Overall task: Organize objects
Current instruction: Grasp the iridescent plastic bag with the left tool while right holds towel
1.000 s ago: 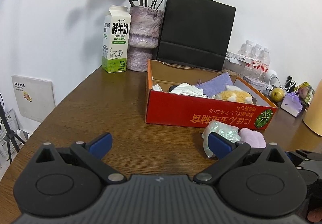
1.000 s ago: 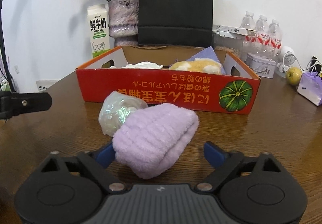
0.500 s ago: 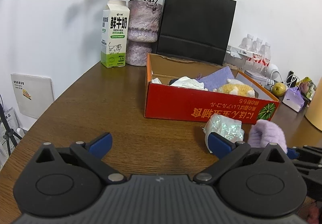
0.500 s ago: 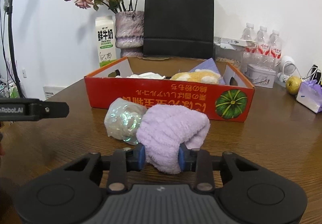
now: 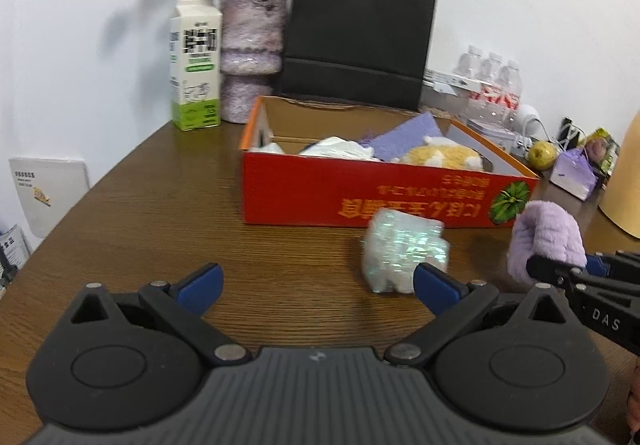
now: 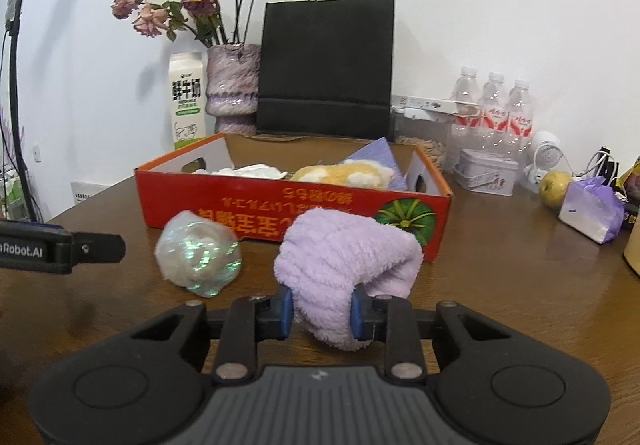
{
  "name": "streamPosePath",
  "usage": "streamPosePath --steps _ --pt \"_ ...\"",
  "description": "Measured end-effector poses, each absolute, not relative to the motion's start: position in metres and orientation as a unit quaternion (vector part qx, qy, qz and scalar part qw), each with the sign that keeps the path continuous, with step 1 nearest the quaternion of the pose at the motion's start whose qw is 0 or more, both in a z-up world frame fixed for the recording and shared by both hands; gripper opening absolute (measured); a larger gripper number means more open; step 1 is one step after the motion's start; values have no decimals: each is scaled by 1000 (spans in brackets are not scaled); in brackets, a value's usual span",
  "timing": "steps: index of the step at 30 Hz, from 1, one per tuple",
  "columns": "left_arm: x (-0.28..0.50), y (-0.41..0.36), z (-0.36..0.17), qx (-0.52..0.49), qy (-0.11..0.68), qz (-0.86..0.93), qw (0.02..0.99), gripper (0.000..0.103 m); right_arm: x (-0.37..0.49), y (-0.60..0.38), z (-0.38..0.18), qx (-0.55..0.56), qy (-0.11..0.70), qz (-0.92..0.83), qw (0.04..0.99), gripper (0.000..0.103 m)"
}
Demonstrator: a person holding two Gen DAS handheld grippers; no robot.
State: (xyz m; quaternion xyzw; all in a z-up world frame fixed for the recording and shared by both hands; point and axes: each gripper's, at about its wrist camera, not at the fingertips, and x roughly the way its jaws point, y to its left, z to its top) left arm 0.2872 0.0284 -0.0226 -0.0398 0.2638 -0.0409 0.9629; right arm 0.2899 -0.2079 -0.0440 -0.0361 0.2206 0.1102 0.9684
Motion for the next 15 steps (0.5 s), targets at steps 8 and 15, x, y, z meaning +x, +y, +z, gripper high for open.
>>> streamPosePath --steps 8,15 --pt "301 -8 -26 -21 278 -51 959 103 295 -235 -44 -35 215 100 971 26" --pt "330 -29 -32 -6 287 -47 957 103 296 -247 -44 -31 214 100 971 26"
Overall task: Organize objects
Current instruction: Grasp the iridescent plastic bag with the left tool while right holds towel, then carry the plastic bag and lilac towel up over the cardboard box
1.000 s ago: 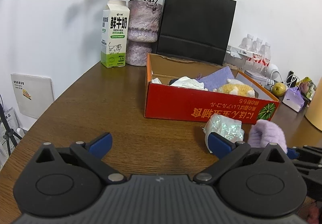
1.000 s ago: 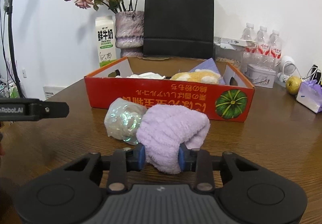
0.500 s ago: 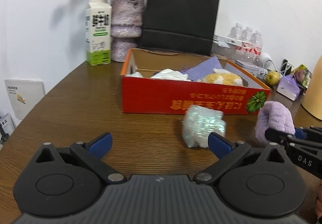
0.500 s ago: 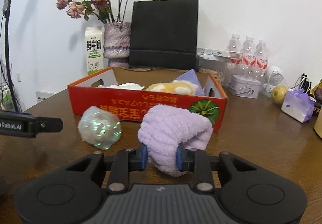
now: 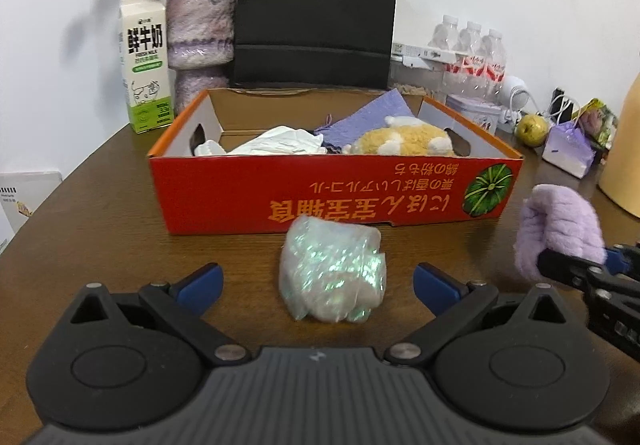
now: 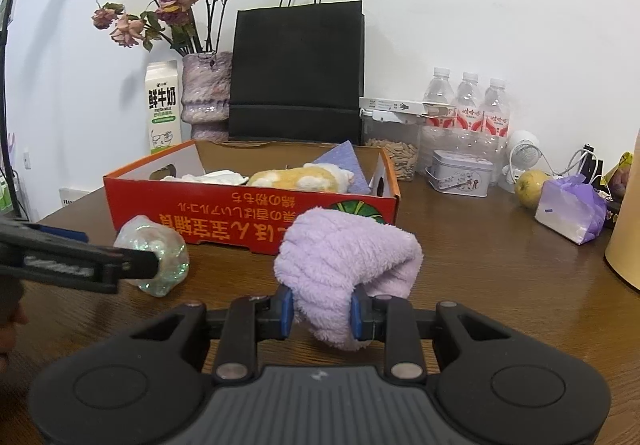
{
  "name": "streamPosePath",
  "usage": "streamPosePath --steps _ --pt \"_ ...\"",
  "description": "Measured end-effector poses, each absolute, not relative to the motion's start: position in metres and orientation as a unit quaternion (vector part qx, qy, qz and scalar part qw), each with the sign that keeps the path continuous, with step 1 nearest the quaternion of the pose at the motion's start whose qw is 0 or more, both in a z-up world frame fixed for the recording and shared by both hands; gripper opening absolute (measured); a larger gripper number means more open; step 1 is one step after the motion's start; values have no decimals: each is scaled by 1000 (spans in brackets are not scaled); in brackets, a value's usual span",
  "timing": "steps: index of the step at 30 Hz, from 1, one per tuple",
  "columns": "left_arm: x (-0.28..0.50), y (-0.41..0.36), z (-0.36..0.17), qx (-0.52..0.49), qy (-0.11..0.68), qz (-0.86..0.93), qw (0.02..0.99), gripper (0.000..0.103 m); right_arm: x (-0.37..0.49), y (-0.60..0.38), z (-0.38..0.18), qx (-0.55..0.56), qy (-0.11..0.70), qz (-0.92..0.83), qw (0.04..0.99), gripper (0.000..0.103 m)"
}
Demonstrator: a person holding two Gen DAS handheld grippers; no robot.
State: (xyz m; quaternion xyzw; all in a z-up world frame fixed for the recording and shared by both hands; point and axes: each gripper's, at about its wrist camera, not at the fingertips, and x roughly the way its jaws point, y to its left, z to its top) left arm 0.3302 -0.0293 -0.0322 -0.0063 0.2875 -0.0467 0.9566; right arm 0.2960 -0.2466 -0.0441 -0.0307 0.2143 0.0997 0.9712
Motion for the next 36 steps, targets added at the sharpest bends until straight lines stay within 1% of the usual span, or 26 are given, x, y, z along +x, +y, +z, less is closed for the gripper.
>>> streamPosePath --steps 4,5,6,7,9,12,26,36 --pt "343 -34 -39 -4 305 -47 951 103 293 -247 -43 -29 207 102 973 26" --pt "345 -35 -40 -3 307 -46 951 100 293 -246 -43 -29 205 104 973 26" --pt "346 -35 -40 -1 309 -46 950 87 293 -245 -43 -30 204 105 973 26" --pt "348 -36 -40 -1 312 -47 949 69 293 -244 -43 -32 204 106 973 26" --pt "352 -36 -42 -13 323 -58 945 49 292 -243 -43 -32 203 108 973 26" --pt "349 -34 -41 -17 315 -63 947 46 292 -244 -43 -29 205 108 972 26" --pt "317 -26 -32 -19 274 -36 961 46 292 -246 -43 -18 203 107 973 26" --pt "294 -24 -29 -7 257 -23 966 46 285 -241 -41 -33 182 102 977 26"
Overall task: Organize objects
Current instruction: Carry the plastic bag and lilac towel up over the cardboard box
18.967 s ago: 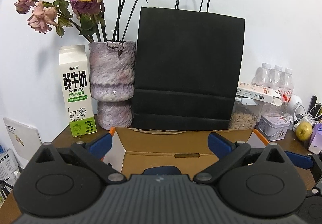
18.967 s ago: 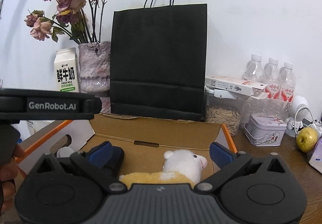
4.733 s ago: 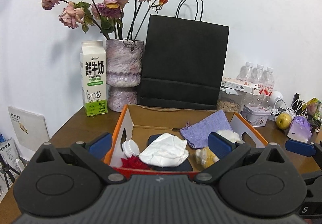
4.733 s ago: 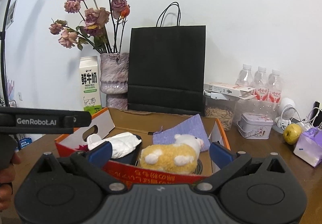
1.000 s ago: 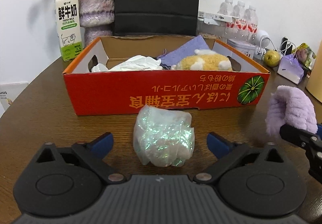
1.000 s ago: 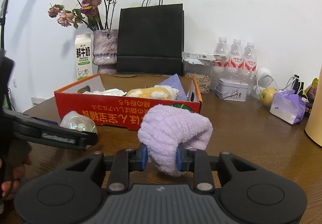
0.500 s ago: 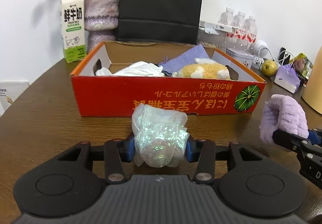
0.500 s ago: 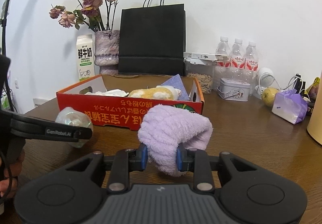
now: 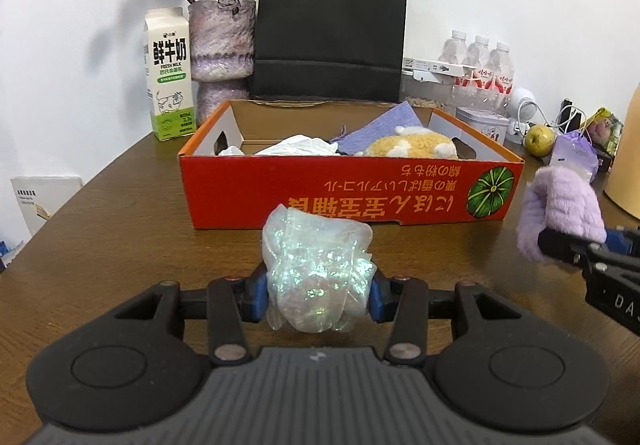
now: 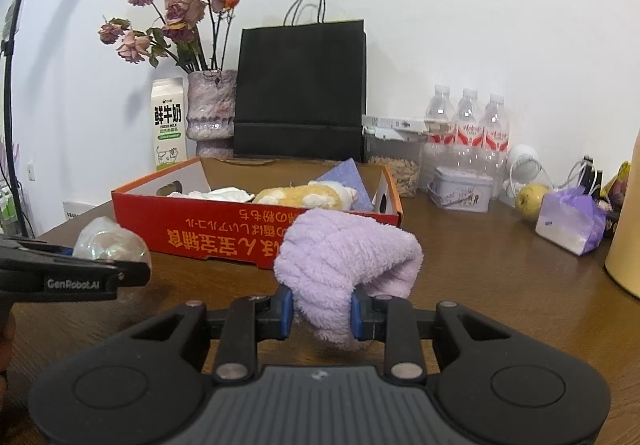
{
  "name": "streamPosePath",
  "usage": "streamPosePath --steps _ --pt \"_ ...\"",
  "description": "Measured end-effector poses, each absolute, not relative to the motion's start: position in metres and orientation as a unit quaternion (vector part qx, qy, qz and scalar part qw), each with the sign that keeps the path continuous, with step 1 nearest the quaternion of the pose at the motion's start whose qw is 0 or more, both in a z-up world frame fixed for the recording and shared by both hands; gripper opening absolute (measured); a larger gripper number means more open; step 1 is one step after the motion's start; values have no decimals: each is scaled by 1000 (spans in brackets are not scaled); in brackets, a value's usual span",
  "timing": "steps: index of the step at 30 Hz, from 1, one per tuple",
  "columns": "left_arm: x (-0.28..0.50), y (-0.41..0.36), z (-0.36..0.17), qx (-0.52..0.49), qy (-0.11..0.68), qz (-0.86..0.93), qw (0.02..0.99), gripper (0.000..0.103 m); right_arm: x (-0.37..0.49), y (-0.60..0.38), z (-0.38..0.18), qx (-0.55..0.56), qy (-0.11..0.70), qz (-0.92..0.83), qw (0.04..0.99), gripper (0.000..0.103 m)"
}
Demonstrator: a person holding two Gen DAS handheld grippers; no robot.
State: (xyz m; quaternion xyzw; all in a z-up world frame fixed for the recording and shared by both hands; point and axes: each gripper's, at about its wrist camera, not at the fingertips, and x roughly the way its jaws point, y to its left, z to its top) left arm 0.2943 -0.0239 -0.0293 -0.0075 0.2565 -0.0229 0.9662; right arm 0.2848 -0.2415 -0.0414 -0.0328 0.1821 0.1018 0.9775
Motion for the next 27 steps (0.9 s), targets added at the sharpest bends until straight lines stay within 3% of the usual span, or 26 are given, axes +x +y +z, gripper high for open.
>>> streamPosePath --steps 27 --pt "278 -16 -9 -29 223 -28 974 46 257 -213 -28 -65 124 130 982 26"
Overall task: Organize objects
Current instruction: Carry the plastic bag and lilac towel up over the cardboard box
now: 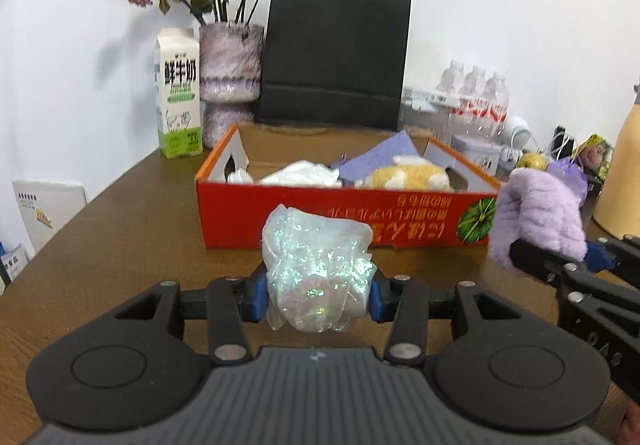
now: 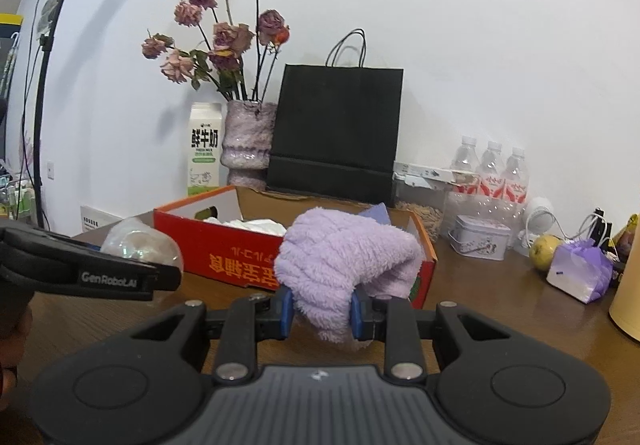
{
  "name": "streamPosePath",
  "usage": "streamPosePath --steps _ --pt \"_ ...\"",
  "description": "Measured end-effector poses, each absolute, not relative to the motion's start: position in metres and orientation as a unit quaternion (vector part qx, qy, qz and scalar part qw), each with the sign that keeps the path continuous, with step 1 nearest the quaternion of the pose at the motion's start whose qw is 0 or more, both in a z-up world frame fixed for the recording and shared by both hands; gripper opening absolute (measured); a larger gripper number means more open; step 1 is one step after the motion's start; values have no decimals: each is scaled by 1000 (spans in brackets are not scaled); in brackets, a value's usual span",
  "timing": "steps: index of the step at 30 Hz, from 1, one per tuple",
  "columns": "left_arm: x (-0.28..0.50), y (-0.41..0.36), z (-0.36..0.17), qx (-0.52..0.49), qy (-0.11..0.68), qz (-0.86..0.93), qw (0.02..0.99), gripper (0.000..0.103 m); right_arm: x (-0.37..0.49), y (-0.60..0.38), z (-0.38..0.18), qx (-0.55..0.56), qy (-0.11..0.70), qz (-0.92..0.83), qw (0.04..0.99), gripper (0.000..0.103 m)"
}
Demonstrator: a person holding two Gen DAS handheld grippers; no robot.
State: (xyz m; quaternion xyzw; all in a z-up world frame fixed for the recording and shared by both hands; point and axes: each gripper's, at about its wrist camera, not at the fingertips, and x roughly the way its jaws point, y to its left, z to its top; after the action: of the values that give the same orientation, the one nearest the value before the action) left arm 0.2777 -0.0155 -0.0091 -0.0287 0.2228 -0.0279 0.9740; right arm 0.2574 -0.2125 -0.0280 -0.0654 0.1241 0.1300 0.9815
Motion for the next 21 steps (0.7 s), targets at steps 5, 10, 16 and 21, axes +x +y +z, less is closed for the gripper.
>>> streamPosePath --steps 5,10,16,21 --pt "283 -17 6 -25 203 -26 978 46 261 -206 -20 -69 114 135 982 26" --pt "294 -17 21 -26 187 -26 982 46 270 -200 -11 -72 105 140 982 26" --pt "311 -18 36 -36 171 -23 984 46 284 -194 2 -69 88 143 983 26" --pt "328 -18 47 -48 159 -15 986 46 298 -189 11 -64 71 143 985 26"
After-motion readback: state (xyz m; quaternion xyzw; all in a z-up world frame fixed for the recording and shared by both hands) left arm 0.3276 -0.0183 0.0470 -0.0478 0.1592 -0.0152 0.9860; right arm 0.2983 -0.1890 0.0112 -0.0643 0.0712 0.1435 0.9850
